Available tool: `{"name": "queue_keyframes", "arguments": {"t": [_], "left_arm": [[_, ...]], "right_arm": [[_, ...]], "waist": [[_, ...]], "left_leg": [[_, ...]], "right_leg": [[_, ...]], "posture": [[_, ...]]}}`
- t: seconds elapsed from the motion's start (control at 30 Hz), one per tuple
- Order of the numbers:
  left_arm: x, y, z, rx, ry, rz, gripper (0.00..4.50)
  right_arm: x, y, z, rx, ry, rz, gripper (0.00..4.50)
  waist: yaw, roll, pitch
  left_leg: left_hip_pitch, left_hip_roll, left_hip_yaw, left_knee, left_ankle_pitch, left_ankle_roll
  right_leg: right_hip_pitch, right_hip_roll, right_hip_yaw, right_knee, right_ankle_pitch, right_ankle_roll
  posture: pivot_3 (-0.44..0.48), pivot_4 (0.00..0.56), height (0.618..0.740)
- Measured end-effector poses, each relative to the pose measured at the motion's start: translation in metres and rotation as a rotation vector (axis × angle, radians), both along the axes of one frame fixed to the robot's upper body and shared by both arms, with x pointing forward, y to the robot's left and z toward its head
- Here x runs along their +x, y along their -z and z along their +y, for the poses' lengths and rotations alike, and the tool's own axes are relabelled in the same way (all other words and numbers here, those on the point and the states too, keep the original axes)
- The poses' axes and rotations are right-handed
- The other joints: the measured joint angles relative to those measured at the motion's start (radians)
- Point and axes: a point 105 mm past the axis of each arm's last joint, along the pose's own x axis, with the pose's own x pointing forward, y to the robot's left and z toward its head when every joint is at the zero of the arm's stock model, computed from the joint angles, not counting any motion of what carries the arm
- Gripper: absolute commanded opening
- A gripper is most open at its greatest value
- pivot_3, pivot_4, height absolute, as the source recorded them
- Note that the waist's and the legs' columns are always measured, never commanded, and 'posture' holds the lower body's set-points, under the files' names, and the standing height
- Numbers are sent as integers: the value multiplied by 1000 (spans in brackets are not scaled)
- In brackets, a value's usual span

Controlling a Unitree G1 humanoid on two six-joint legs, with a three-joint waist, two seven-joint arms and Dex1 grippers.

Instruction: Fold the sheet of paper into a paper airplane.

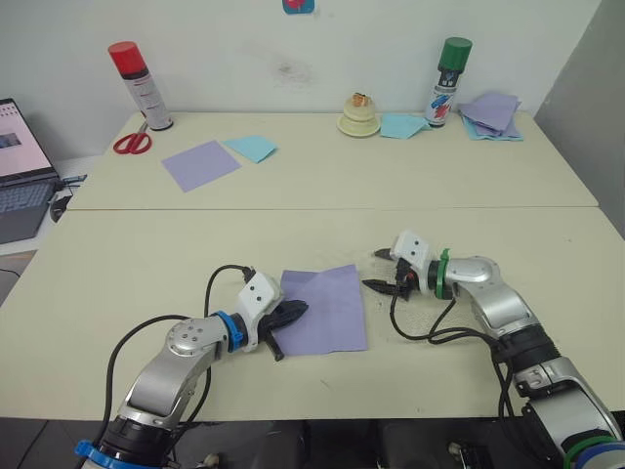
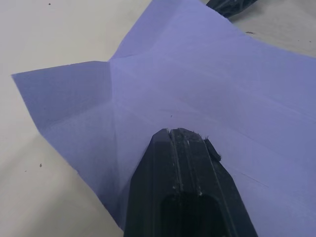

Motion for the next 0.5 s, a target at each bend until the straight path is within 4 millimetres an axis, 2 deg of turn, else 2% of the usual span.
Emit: {"name": "queue_keyframes", "arguments": {"t": [0.17,0.23,0.4,0.5], "left_arm": [[0,0,0,-1,7,-6,0],[1,1,1,0,4,-8,0],[1,1,2,4,-1,-11,0],[1,1,4,15,6,-11,0]], "right_arm": [[-33,11,13,27,-148,117,578],[-42,12,19,56,-171,161,19],[-52,-1,46,204,-187,233,19],[-53,-8,54,266,-177,249,19]], "waist": [[0,0,-1],[1,0,-1],[-1,0,-1],[-1,0,-2]], "left_leg": [[0,0,-1,0,0,0],[0,0,-1,0,0,0],[1,0,-1,0,0,0],[1,0,-1,0,0,0]], "right_leg": [[1,0,0,0,0,0],[1,0,0,0,0,0],[1,0,0,1,0,0],[1,0,0,1,0,0]], "posture": [[0,150,740],[0,150,740],[0,150,740],[0,150,740]]}}
